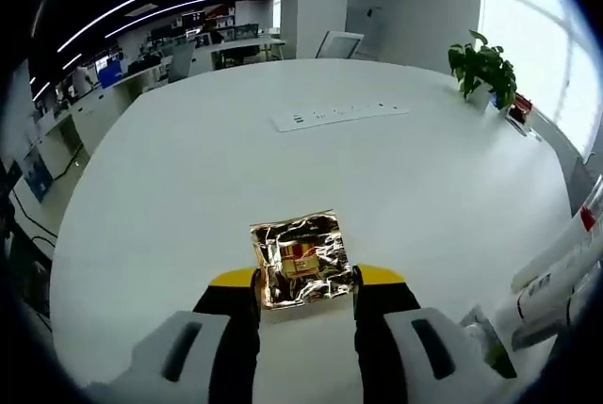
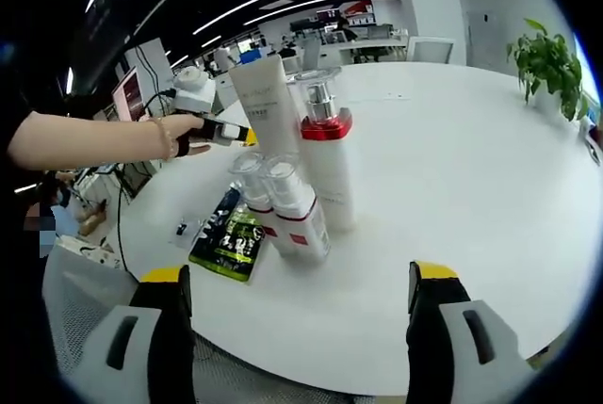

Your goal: Arrange the skincare products in the storage area until every visible bottle or jar stands upright without overlapping.

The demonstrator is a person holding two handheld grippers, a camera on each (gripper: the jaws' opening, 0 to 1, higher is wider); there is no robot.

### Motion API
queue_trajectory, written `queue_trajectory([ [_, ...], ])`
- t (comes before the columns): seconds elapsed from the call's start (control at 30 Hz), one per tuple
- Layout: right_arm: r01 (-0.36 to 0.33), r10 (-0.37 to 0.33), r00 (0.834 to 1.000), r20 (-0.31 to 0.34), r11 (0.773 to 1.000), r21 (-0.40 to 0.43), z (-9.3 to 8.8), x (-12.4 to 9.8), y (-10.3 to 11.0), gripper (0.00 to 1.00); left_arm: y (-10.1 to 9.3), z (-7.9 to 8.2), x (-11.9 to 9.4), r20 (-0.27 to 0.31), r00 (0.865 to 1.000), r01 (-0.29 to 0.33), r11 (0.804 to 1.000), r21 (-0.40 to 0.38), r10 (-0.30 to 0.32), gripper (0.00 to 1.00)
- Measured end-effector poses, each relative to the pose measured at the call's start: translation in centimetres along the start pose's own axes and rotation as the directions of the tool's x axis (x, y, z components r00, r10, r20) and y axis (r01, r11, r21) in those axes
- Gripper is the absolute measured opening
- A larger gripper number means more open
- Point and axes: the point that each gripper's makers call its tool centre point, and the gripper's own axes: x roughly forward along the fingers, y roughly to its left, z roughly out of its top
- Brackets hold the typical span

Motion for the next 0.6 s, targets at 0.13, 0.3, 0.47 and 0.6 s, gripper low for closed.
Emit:
queue_trajectory([
  [0.13,0.002,-0.002,1.000,0.015,1.000,-0.003,0.3,-0.2,0.0,0.94,-0.2,-0.5,-1.2,0.024,1.000,0.014,1.000,-0.002,-0.014,0.34],
  [0.3,-0.008,0.009,1.000,0.020,1.000,-0.019,0.4,-0.1,0.3,0.94,-0.5,-0.9,-3.3,0.046,0.999,0.024,1.000,0.019,-0.025,0.33],
  [0.47,-0.003,0.004,0.999,0.042,1.000,-0.019,0.8,-0.2,0.2,0.91,-0.7,-1.3,-5.6,0.067,0.997,0.023,0.999,0.035,-0.025,0.33],
  [0.6,-0.004,0.005,0.999,0.051,1.000,-0.020,1.0,-0.3,0.2,0.89,-1.1,-1.0,-7.2,0.088,0.996,0.028,0.998,0.048,-0.033,0.33],
])
